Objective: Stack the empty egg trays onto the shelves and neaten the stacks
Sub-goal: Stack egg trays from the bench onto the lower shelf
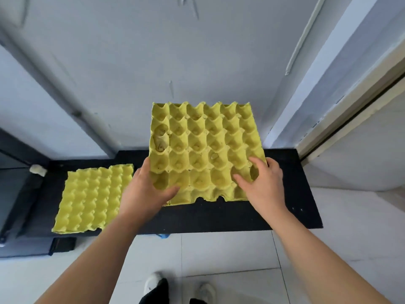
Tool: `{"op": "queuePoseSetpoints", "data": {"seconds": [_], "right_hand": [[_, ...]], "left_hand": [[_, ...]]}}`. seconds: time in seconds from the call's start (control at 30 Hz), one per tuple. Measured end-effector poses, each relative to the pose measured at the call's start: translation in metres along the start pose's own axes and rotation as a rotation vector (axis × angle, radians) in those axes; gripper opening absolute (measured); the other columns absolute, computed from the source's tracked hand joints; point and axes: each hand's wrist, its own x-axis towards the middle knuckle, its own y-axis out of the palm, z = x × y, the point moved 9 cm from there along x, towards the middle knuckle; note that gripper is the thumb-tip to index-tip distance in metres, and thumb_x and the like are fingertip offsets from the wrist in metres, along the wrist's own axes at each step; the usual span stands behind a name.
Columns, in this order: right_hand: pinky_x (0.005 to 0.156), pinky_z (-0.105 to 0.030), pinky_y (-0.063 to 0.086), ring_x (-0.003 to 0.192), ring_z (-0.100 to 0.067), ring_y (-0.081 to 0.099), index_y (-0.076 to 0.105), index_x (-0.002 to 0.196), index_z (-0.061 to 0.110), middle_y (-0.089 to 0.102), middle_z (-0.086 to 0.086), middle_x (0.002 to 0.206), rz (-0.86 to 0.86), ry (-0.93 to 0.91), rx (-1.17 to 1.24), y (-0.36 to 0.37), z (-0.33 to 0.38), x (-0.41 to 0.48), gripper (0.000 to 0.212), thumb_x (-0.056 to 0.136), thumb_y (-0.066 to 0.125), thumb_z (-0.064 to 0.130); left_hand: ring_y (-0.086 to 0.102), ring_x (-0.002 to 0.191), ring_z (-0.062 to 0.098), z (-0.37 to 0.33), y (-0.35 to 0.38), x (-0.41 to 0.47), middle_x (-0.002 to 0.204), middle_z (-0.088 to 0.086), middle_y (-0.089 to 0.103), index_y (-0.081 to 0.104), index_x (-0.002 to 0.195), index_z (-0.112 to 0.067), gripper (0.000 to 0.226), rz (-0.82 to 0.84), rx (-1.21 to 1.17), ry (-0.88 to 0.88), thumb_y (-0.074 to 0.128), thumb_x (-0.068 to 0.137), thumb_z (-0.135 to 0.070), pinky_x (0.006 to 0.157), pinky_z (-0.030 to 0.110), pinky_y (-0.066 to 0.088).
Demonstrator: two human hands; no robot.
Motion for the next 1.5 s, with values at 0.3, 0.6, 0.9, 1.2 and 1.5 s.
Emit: {"op": "queuePoseSetpoints", "data": {"seconds": [0.3, 0.6, 0.9, 1.2, 1.5], "right_hand": [[0.095, -0.036, 0.041, 0.129, -0.025, 0.034, 0.051, 0.132, 0.025, 0.038, -0.008, 0.137, 0.024, -0.249, 0.017, 0.02, 0.184, -0.056, 0.062, 0.077, 0.07, 0.048], [0.093, -0.033, 0.04, 0.123, -0.024, 0.04, 0.053, 0.129, 0.023, 0.043, -0.007, 0.131, 0.043, -0.37, 0.074, 0.082, 0.348, -0.152, 0.057, 0.079, 0.071, 0.044], [0.093, -0.032, 0.038, 0.12, -0.026, 0.043, 0.054, 0.128, 0.022, 0.045, -0.009, 0.129, 0.148, -0.519, 0.104, 0.164, 0.495, -0.221, 0.053, 0.081, 0.07, 0.039], [0.088, -0.035, 0.042, 0.12, -0.025, 0.041, 0.053, 0.128, 0.021, 0.045, -0.009, 0.129, 0.192, -0.656, 0.109, 0.251, 0.626, -0.245, 0.052, 0.083, 0.067, 0.04], [0.095, -0.041, 0.045, 0.127, -0.025, 0.035, 0.052, 0.13, 0.024, 0.043, -0.01, 0.136, 0.224, -0.731, 0.137, 0.338, 0.729, -0.254, 0.054, 0.082, 0.067, 0.043]], "left_hand": [[0.058, 0.09, 0.013, 0.087, -0.166, -0.046, 0.108, -0.012, 0.059, 0.034, 0.135, -0.04, 0.078, -0.251, 0.01, -0.055, 0.066, 0.066, -0.057, 0.065, 0.03, 0.044], [0.057, 0.086, 0.01, 0.204, -0.329, -0.106, 0.095, -0.018, 0.06, 0.044, 0.115, -0.04, 0.056, -0.393, -0.004, -0.068, 0.07, 0.067, -0.054, 0.069, 0.031, 0.043], [0.049, 0.08, 0.012, 0.323, -0.449, -0.151, 0.088, -0.017, 0.052, 0.044, 0.11, -0.03, 0.052, -0.522, -0.01, -0.222, 0.073, 0.071, -0.047, 0.066, 0.028, 0.035], [0.057, 0.092, 0.017, 0.427, -0.535, -0.15, 0.099, -0.012, 0.061, 0.048, 0.119, -0.031, 0.058, -0.621, -0.07, -0.336, 0.074, 0.069, -0.045, 0.076, 0.033, 0.045], [0.056, 0.1, 0.023, 0.505, -0.62, -0.121, 0.106, -0.006, 0.056, 0.042, 0.133, -0.024, 0.08, -0.669, -0.076, -0.384, 0.081, 0.067, -0.045, 0.082, 0.037, 0.046]]}}
